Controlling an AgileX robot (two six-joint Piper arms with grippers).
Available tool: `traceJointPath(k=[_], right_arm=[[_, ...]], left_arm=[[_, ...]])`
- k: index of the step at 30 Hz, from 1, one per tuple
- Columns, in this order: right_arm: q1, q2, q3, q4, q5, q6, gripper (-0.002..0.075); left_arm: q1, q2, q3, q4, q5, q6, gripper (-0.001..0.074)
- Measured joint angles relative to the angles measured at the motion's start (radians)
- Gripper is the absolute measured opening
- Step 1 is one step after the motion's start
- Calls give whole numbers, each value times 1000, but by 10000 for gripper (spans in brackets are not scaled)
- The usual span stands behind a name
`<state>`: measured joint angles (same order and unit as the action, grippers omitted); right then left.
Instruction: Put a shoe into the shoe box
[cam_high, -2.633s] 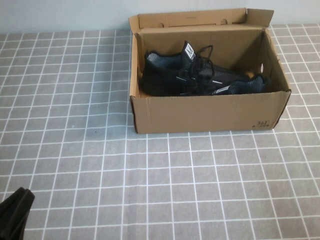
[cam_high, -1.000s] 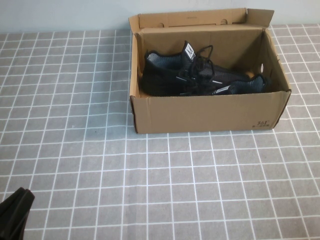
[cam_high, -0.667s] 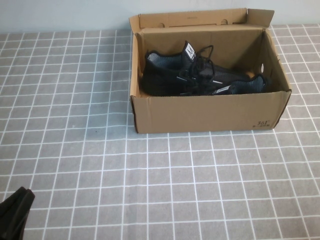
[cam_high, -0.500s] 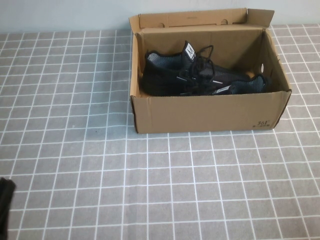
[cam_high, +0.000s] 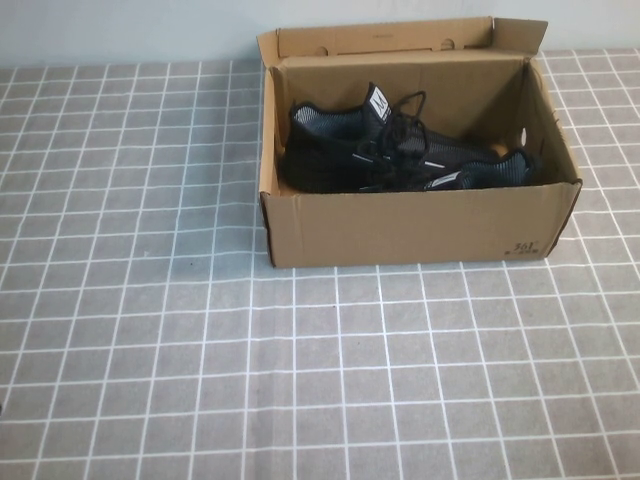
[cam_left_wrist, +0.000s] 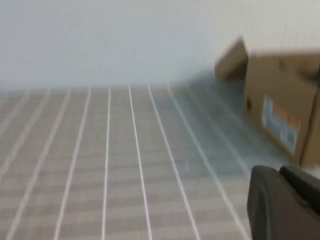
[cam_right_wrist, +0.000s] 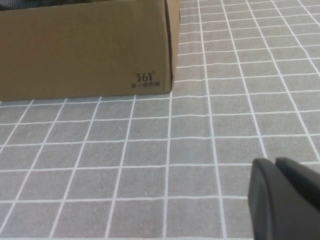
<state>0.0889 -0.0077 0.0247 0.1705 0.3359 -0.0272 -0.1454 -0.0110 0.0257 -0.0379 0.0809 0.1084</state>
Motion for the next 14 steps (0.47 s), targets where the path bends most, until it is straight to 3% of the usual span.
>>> traceJointPath(k=[6, 14], right_arm=[[0, -1, 0, 0, 1, 0, -16], [0, -2, 0, 0, 2, 0, -16]], left_arm=[[1, 0, 2, 17, 278, -4, -1], [2, 0, 2, 24, 301, -4, -1]])
